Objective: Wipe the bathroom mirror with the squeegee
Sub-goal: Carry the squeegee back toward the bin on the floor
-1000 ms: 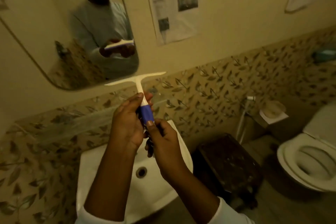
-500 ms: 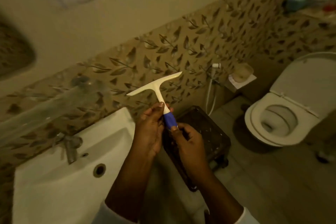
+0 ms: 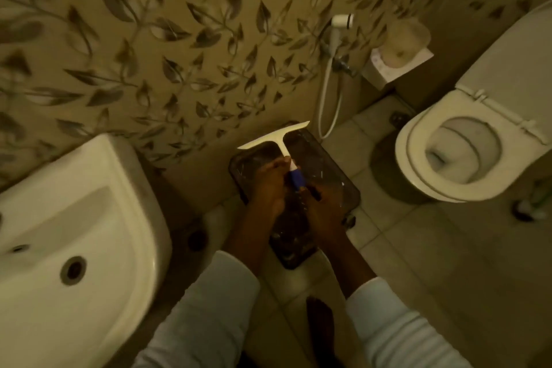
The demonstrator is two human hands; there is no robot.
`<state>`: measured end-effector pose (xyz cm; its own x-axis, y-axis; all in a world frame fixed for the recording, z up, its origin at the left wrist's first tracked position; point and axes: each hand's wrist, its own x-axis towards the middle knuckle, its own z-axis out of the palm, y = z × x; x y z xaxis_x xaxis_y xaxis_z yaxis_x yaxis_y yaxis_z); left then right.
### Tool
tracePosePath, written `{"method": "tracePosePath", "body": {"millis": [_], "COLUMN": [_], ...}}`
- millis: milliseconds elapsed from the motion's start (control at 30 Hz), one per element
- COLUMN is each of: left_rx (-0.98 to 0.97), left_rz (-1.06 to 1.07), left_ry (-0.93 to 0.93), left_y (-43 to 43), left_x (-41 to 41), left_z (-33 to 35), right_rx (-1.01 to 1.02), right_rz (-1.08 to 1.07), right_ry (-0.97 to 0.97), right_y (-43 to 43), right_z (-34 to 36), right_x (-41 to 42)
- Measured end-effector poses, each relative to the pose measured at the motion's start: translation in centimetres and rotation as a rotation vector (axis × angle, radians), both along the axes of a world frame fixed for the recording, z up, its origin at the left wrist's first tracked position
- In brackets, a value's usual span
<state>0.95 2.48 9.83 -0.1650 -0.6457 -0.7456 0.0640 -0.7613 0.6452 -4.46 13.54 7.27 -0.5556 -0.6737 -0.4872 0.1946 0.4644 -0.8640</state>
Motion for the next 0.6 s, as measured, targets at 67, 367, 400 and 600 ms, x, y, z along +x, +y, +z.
{"method": "tracePosePath", "body": {"millis": [67, 367, 400, 600], "left_rx": [0.025, 0.074, 0.074, 0.111], "left_rz": [0.004, 0.066, 0.074, 0.085], "left_ry": [-0.024, -0.122, -0.121, -0.147], "left_y": [-0.4, -2.4, -2.6, -2.7], "left_x": [-0.4, -0.5, -0.4, -0.3], "left_z": [-3.6, -13.6, -14.1, -15.8], "right_rx": [0.014, 0.132, 0.155, 0.188], "right_rz": [0.033, 0.319, 0.353, 0.371], "right_ry": [0.08, 0.374, 0.407, 0.337], "right_y": [-0.7, -3.2, -3.6, -3.7], "right_z": [-3.2, -12.8, -13.2, -14.7], "right_x": [-0.4, -1.1, -1.1, -0.5]}}
